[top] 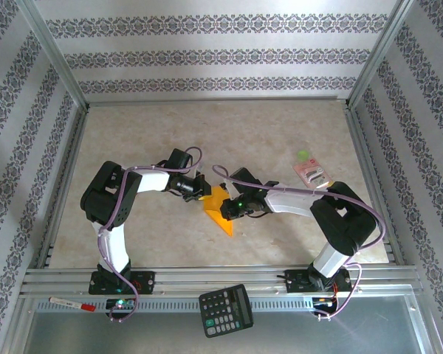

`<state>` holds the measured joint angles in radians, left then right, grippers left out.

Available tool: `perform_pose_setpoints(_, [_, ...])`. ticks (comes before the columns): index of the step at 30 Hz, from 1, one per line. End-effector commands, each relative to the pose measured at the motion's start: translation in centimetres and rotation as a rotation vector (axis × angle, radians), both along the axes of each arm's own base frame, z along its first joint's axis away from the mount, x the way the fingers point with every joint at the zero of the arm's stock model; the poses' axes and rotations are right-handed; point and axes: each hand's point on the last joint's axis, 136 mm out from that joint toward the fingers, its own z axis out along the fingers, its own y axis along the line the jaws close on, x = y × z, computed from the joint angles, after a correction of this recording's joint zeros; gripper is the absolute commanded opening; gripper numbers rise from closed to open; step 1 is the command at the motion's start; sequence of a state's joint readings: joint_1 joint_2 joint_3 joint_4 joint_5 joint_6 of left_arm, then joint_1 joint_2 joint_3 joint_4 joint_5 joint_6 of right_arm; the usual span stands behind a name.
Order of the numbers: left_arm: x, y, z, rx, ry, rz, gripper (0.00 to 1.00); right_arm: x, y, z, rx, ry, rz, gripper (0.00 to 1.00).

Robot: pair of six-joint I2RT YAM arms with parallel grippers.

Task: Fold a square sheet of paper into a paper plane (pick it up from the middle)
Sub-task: Third fold the triangle at the center of the table.

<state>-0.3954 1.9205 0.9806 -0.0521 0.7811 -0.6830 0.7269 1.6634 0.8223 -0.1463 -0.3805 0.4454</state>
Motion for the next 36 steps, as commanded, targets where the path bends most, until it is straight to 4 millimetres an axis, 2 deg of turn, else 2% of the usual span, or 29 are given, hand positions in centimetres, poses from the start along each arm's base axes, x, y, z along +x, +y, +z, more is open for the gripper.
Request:
perform_pose_setpoints(1, [-0.6, 0.6, -1.6, 0.059, 0.035, -0.005, 0.08, 0.9, 0.4, 0.3, 0.02, -0.012, 0.007, 0.05])
perform_pose_setpoints(36, [-0.9, 0.8, -1.8, 0.066, 0.035, -0.011, 0.08, 1.0, -0.3, -0.9, -0.013, 0.001, 0.0, 0.04])
